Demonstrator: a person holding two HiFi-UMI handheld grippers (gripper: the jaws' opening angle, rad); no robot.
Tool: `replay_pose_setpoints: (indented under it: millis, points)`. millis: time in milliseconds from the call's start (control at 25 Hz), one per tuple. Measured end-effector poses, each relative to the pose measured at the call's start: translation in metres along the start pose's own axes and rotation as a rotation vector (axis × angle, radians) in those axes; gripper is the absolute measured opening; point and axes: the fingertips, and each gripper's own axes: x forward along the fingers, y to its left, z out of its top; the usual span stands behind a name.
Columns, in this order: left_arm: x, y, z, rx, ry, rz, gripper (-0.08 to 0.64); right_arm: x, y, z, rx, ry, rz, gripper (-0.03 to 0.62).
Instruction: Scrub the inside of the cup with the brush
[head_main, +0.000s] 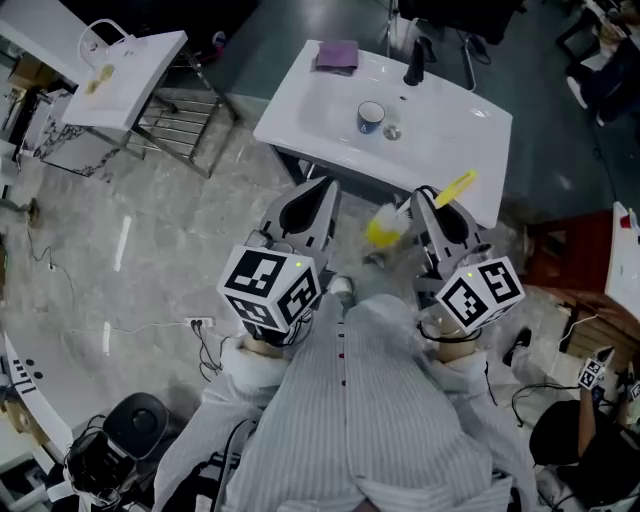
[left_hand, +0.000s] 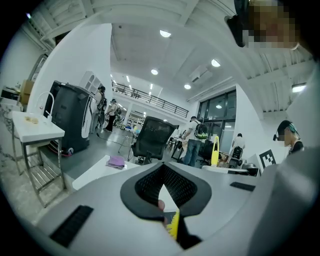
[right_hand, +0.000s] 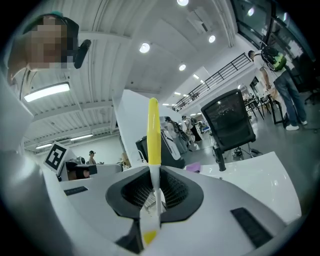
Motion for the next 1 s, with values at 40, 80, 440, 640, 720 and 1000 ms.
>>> replay_pose_setpoints:
  millis: [40,80,440,640,720,1000]
  points:
    - [0.003,0.005,-0.001,-0.004,0.004,0.0,0.008,0.005,-0.003,-0.001,0.003,0.001,-0.005,0.06]
    - [0.007,0.01,-0.002,-0.007,0.009,0.0,0.008,0.01,-0.006,-0.001,0.006,0.002,-0.008,0.06]
    - [0.086,0.05,0.01,-0.007,0.016,0.006,0.008,0.075,-0.068,0.016,0.02,0.004,-0.013,0.06]
    - [0.146,0.07,0.034,-0.027,0.018,0.008,0.008,0.12,-0.111,0.043,0.019,0.029,-0.007,0.06]
    - [0.168,0.076,0.045,-0.029,0.019,0.012,0.008,0.136,-0.127,0.055,0.018,0.036,-0.007,0.06]
    - [0.234,0.092,0.067,-0.019,0.014,0.026,0.008,0.178,-0.178,0.088,0.014,0.035,0.005,0.06]
